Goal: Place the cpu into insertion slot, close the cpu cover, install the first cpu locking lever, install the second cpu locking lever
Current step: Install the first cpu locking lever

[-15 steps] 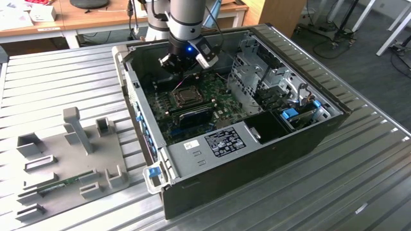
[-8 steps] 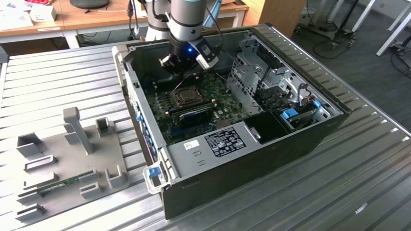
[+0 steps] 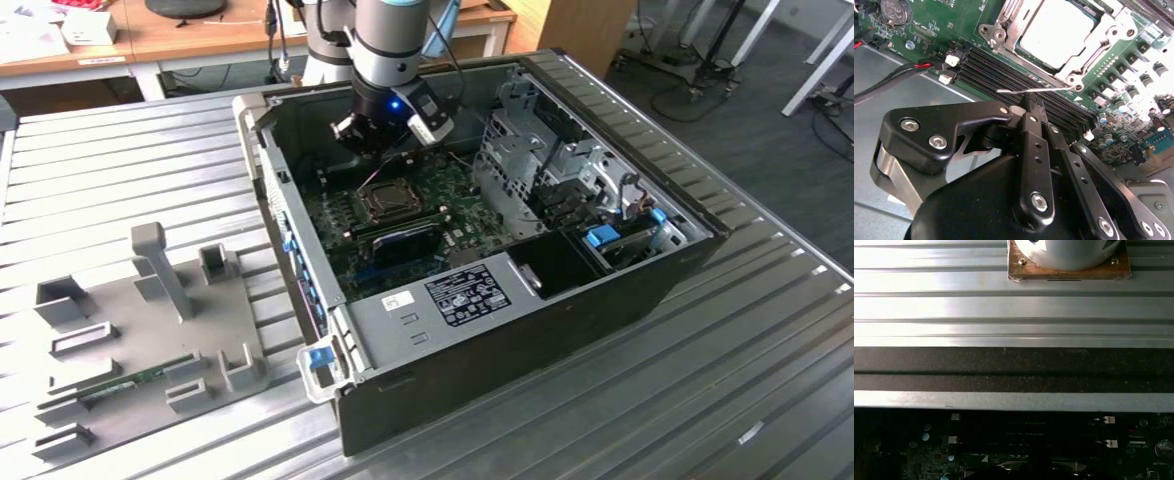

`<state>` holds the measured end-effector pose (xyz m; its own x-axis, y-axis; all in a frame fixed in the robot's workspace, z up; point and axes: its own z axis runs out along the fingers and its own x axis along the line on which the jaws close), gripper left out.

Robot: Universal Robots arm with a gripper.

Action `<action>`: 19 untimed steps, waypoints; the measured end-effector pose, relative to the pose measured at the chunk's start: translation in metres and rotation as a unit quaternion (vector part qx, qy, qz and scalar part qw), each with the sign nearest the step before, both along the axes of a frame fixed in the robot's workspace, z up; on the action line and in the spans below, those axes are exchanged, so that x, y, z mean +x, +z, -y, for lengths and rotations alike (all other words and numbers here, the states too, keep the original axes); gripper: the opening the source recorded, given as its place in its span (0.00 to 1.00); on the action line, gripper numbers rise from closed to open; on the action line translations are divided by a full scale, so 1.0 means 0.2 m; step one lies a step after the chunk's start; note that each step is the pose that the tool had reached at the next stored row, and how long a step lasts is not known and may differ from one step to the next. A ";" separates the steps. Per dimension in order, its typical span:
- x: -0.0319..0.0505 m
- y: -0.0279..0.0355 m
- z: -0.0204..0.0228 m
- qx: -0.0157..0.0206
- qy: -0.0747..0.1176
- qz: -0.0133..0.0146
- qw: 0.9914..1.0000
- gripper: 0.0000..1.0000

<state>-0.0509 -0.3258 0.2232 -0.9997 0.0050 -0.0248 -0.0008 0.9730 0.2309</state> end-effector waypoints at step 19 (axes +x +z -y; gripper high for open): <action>0.034 -0.040 0.014 0.000 0.000 0.000 1.000 0.10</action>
<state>-0.0440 -0.3287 0.2152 -0.9997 0.0051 -0.0248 -0.0008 0.9730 0.2309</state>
